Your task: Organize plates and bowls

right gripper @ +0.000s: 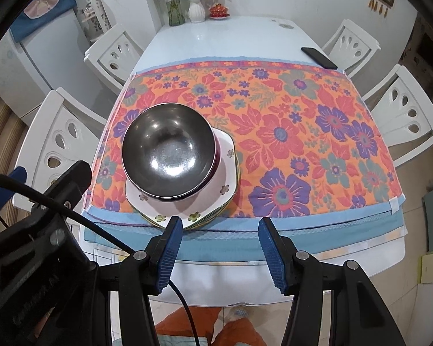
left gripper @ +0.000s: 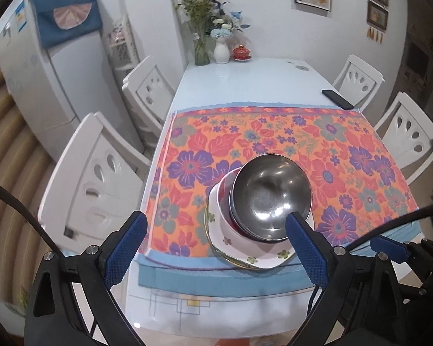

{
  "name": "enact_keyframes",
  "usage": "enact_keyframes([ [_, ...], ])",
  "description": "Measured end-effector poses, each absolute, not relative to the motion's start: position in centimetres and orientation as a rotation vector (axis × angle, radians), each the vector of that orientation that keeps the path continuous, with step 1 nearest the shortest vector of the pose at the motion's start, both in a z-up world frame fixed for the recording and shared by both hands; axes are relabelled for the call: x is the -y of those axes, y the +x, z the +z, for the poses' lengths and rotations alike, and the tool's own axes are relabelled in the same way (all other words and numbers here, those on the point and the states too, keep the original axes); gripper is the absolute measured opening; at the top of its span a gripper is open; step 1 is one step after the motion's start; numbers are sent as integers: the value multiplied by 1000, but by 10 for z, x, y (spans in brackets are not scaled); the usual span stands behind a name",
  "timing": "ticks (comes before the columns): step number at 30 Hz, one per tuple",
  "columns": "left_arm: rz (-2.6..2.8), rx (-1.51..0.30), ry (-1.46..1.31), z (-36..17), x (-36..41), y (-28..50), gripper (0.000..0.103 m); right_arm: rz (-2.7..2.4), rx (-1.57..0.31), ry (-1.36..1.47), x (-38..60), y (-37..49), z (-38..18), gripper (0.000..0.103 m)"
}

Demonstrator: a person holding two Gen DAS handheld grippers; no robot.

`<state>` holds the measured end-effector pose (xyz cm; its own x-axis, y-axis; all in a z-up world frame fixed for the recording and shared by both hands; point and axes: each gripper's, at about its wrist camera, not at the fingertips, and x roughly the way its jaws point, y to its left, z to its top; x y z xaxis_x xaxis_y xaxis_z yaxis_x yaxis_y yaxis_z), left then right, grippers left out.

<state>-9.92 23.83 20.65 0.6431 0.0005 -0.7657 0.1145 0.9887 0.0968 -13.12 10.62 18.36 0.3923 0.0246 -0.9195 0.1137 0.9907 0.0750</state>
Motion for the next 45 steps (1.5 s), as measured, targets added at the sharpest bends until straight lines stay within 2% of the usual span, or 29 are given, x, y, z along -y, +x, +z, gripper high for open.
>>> enact_keyframes([
  [45,-148,-956,118,178,-267,-44,96,-161,-1218,208,-125,-88,159,52],
])
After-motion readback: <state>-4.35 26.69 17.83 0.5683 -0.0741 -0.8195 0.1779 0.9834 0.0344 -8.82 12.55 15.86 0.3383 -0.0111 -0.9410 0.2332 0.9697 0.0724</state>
